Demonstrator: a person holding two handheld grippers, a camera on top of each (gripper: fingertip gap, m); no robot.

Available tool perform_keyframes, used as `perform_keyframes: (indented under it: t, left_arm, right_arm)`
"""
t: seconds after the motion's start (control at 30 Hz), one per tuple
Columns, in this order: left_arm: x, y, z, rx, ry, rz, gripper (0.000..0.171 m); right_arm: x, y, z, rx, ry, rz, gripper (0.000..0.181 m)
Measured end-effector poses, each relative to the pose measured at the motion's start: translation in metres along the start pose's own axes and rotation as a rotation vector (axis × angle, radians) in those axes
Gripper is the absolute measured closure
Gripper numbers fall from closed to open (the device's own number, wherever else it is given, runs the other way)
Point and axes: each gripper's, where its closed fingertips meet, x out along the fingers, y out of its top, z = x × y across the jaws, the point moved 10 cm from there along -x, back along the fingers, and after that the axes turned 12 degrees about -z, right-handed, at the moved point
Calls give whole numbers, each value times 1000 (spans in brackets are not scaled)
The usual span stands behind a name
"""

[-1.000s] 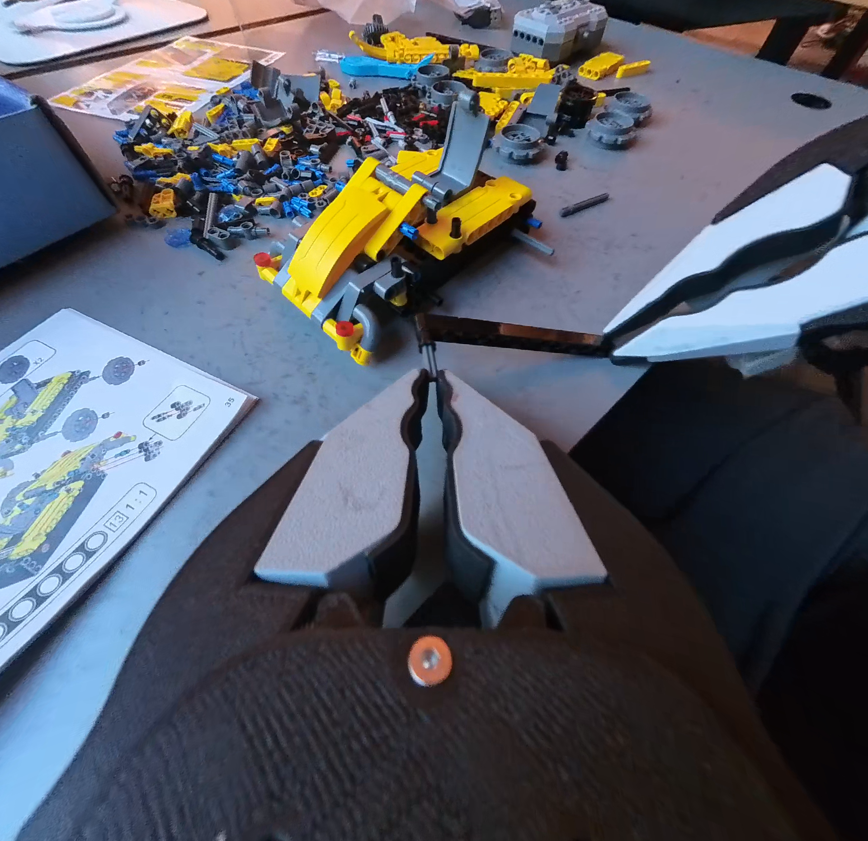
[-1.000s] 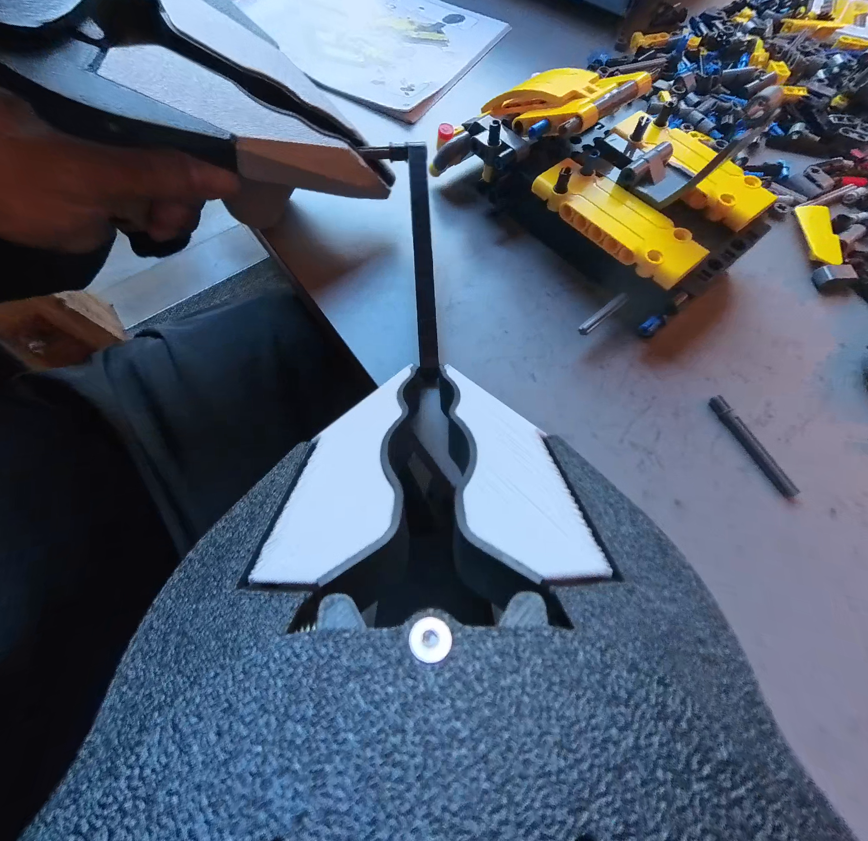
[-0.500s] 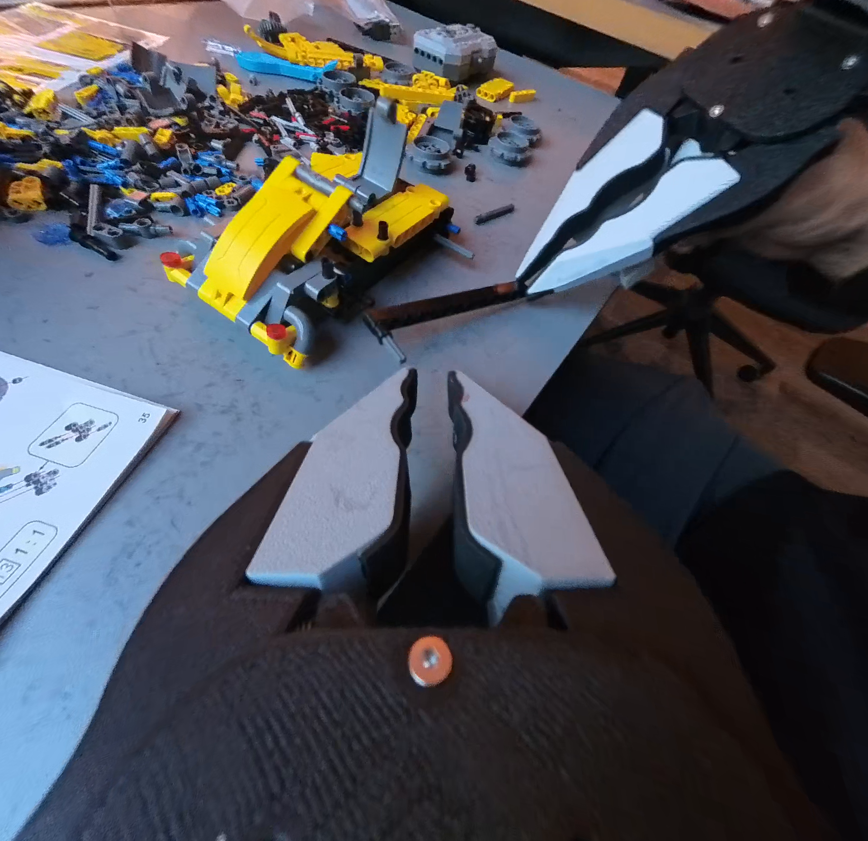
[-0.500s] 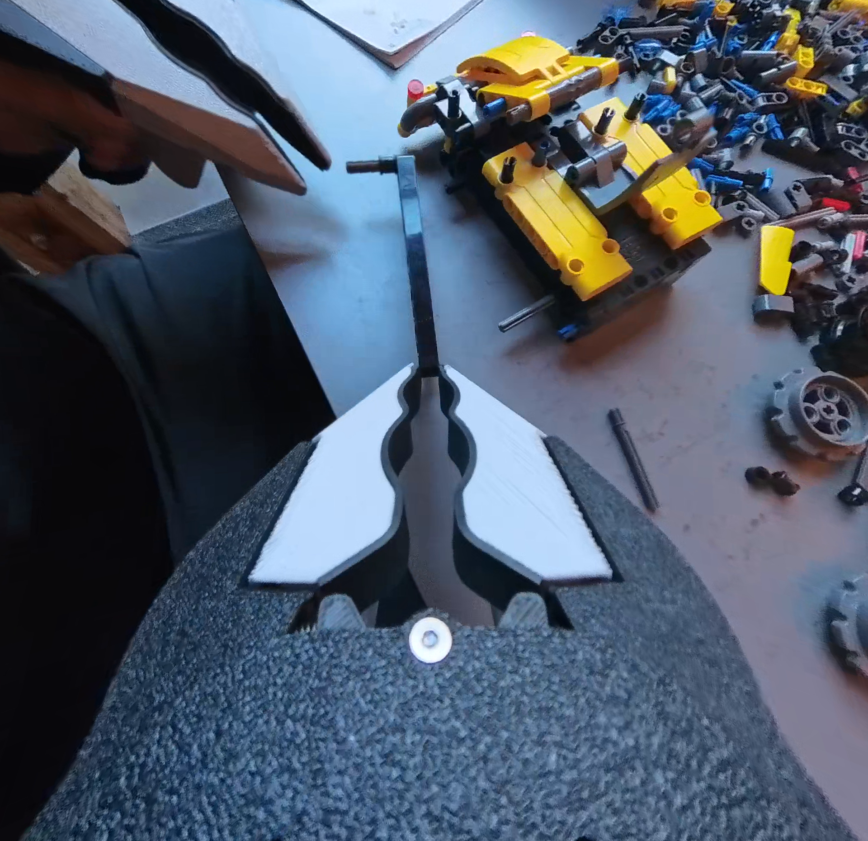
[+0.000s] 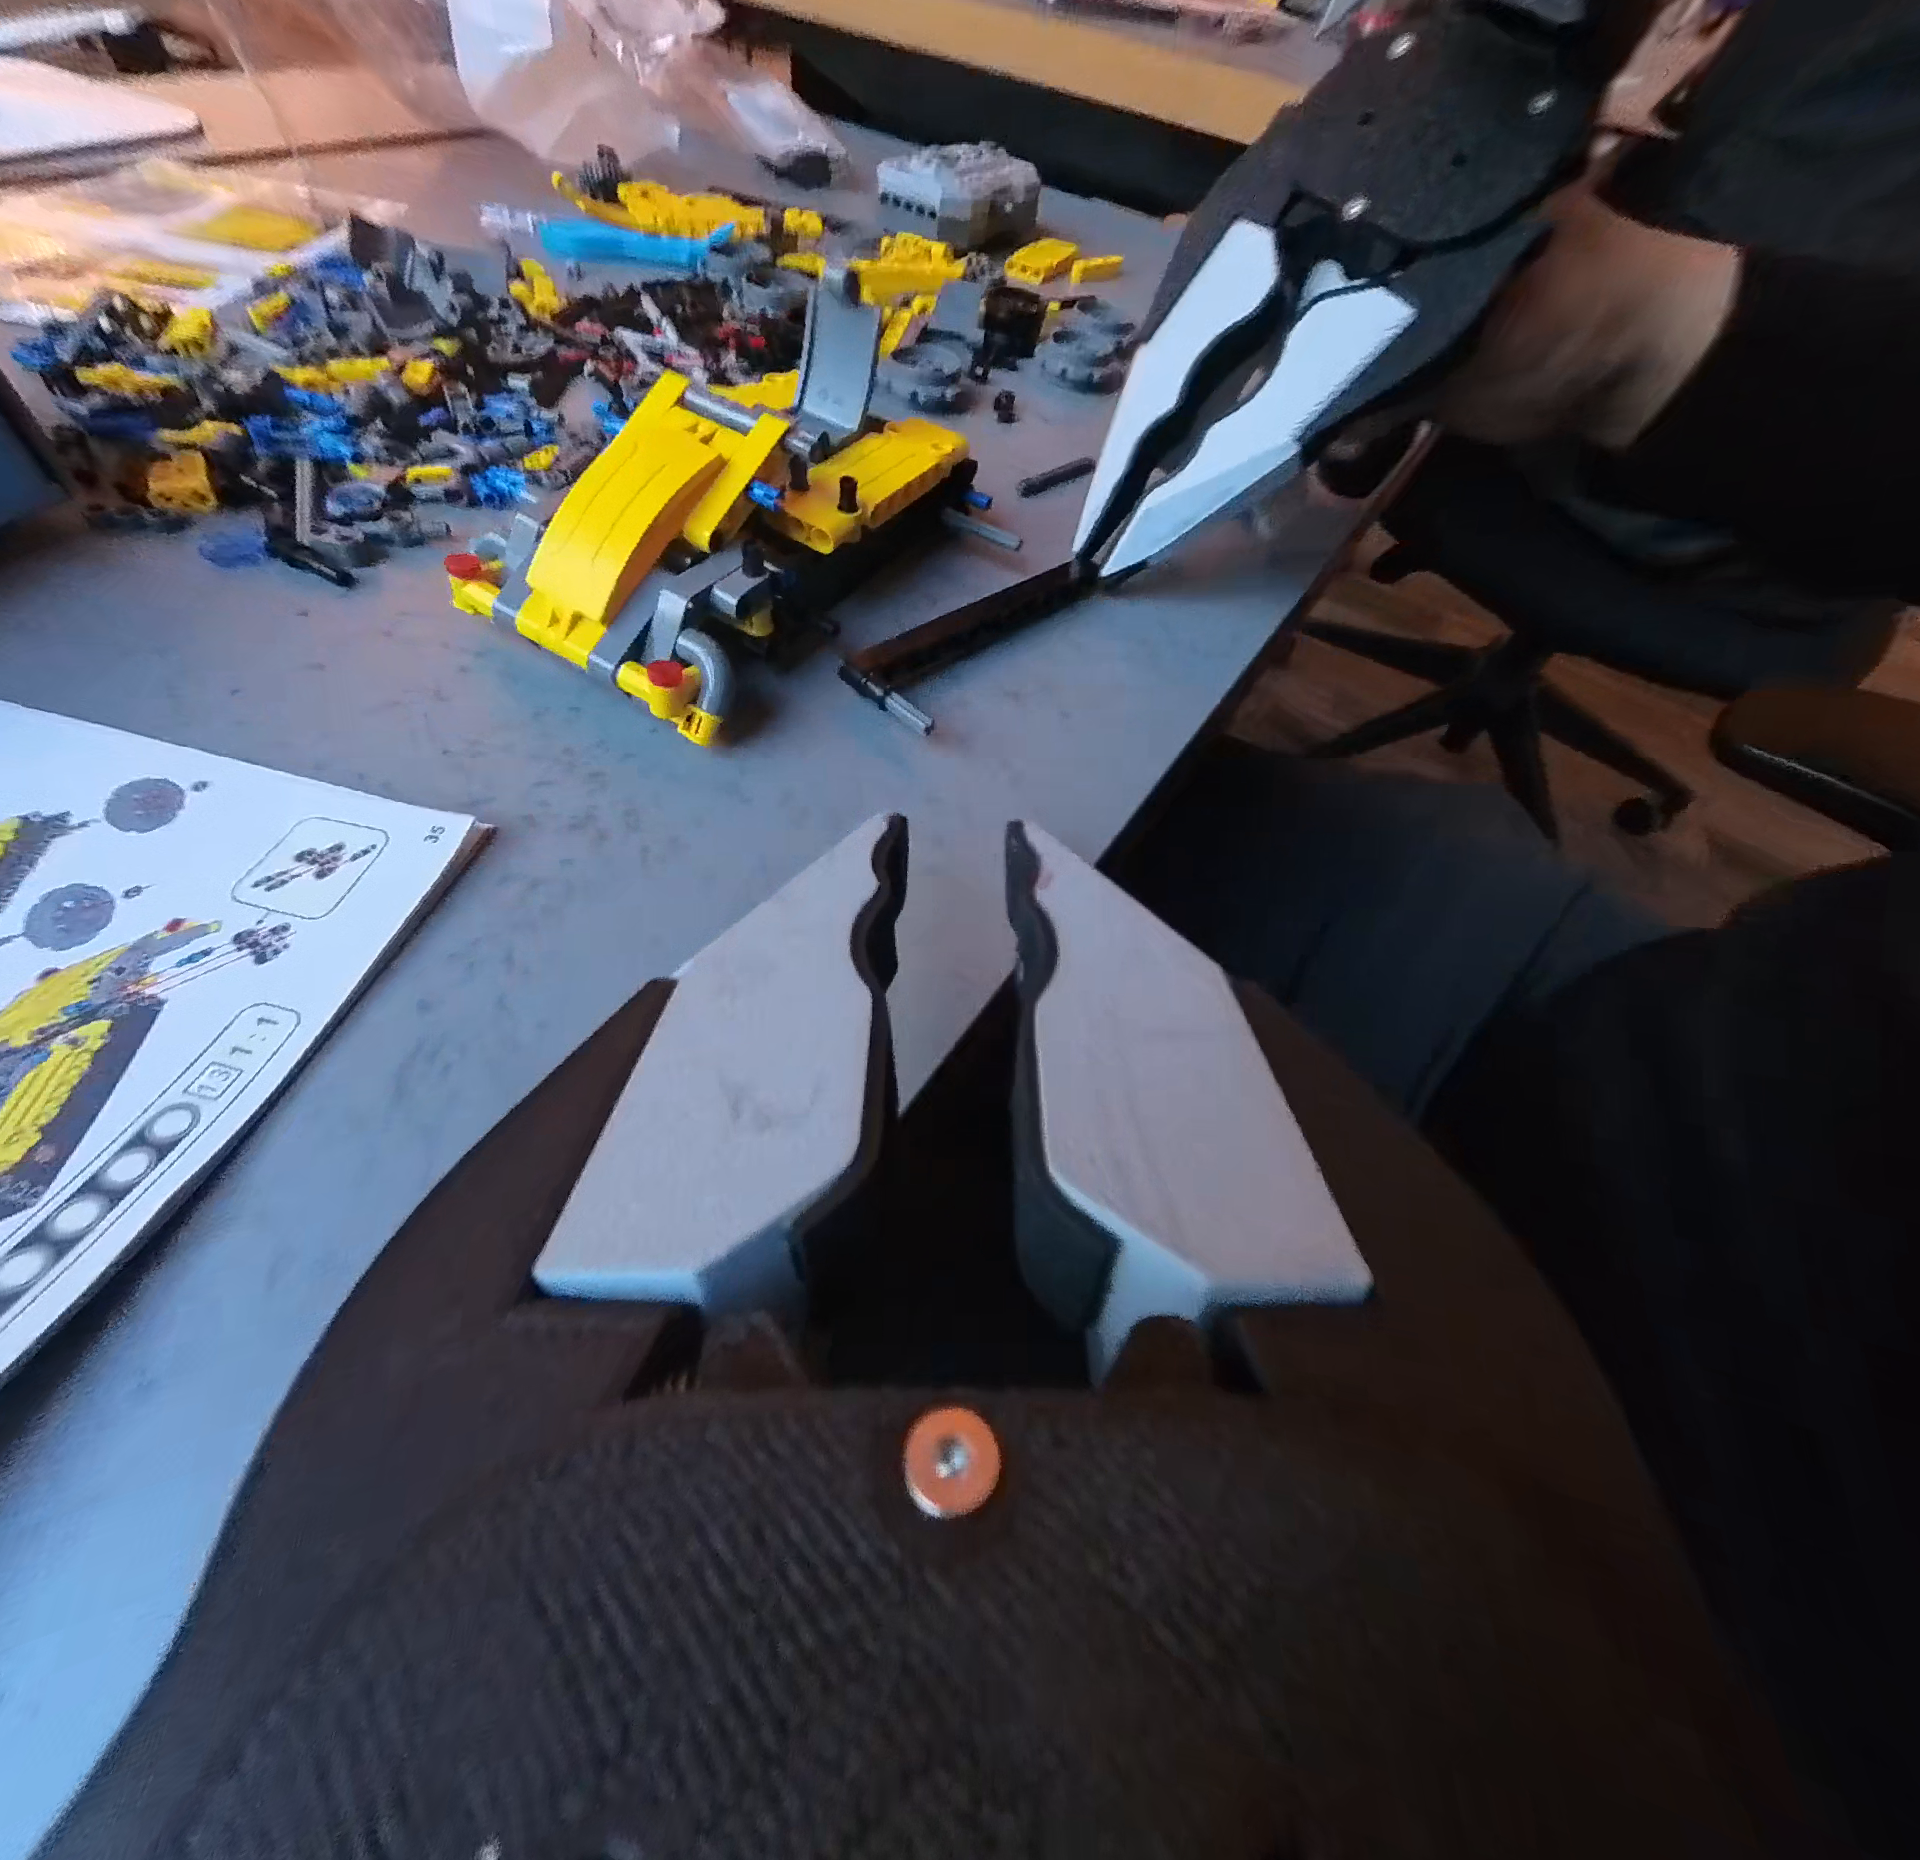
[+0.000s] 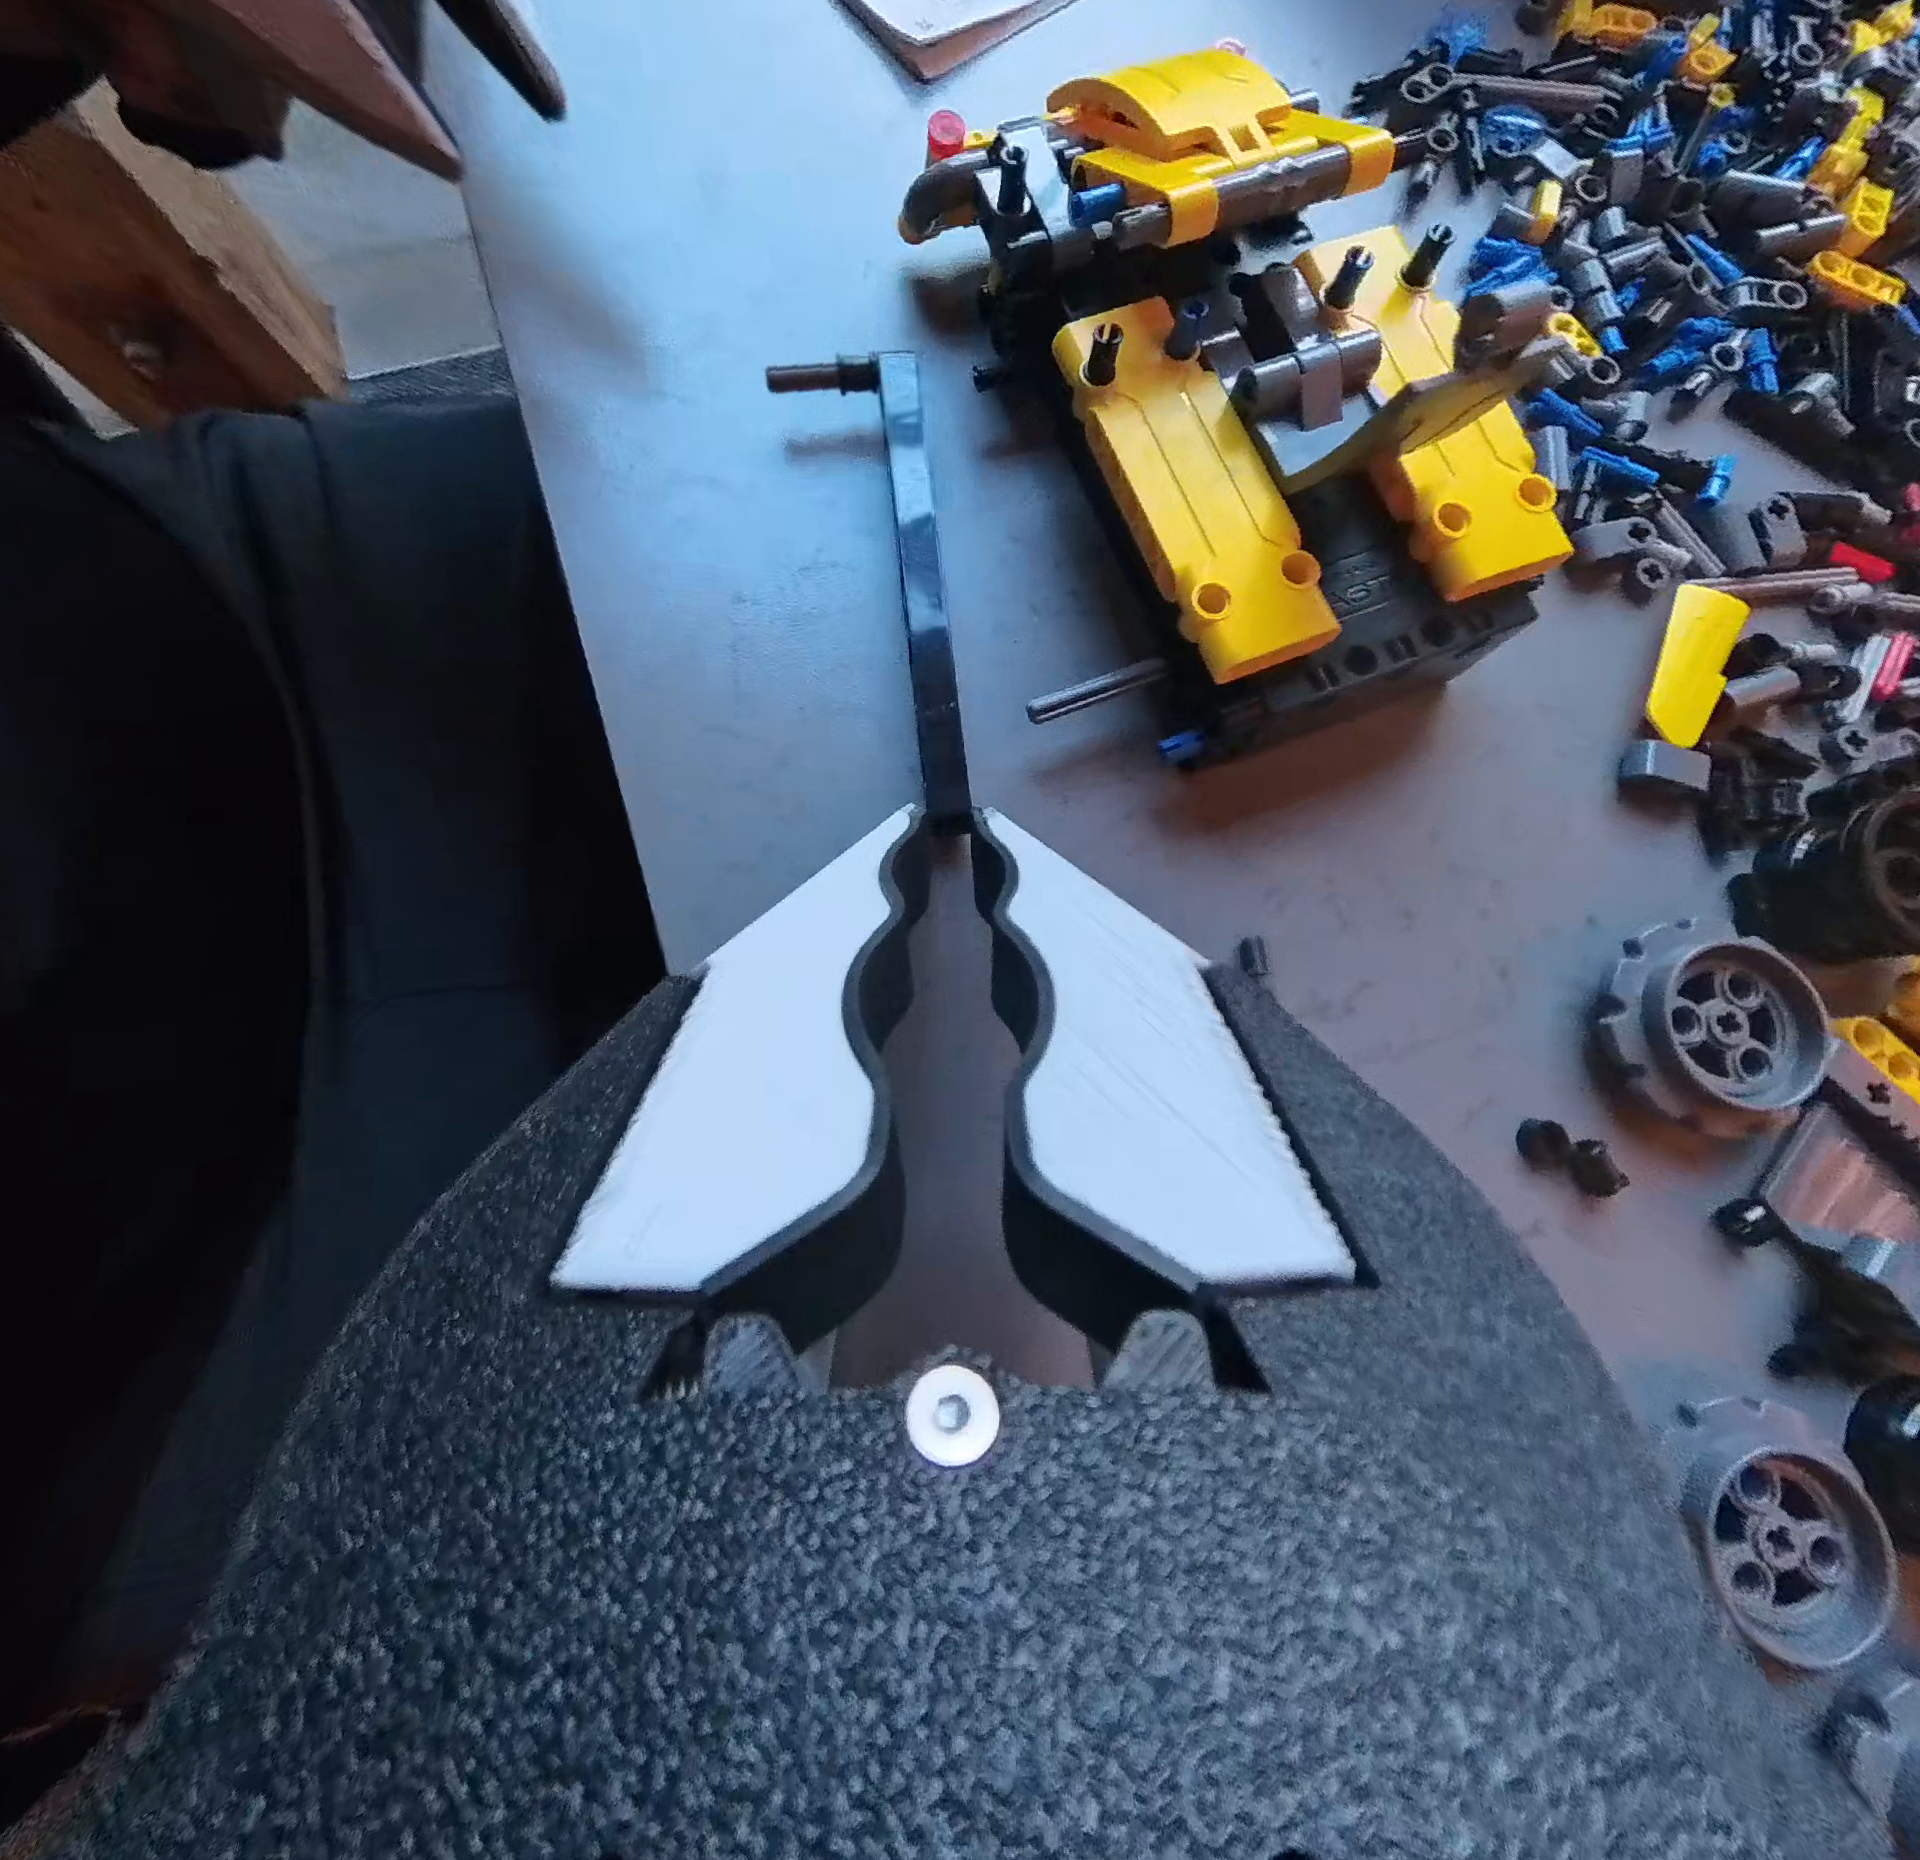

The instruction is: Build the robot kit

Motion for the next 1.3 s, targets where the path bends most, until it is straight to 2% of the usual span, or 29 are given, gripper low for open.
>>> perform_keyframes:
  t: [0.17,0.27,0.37,0.47,0.53,0.67,0.9,1.1,1.3]
  left_arm:
    - [-14,-5,-1,-32,-33,129,143]
    - [-21,-6,-5,-69,-72,201,142]
    - [-22,-10,-13,-97,-94,217,152]
    - [-21,-16,-22,-164,-111,197,146]
    - [-20,-18,-21,-160,-134,172,146]
    - [-18,-17,-16,-71,-58,105,147]
    - [2,-10,-1,-4,-43,-47,151]
    - [17,12,9,55,43,-130,148]
    - [36,24,6,23,8,-259,148]
  right_arm:
    - [6,4,6,-23,6,-1,174]
    - [8,7,9,-26,39,1,174]
    - [9,8,13,-20,90,0,174]
    - [10,10,17,-5,128,-12,175]
    - [10,10,17,2,136,-15,174]
    - [7,6,11,-10,108,-11,174]
    - [-1,-8,1,-19,70,3,174]
    - [-3,-8,2,-37,49,15,174]
    - [-3,-2,4,-75,30,56,174]
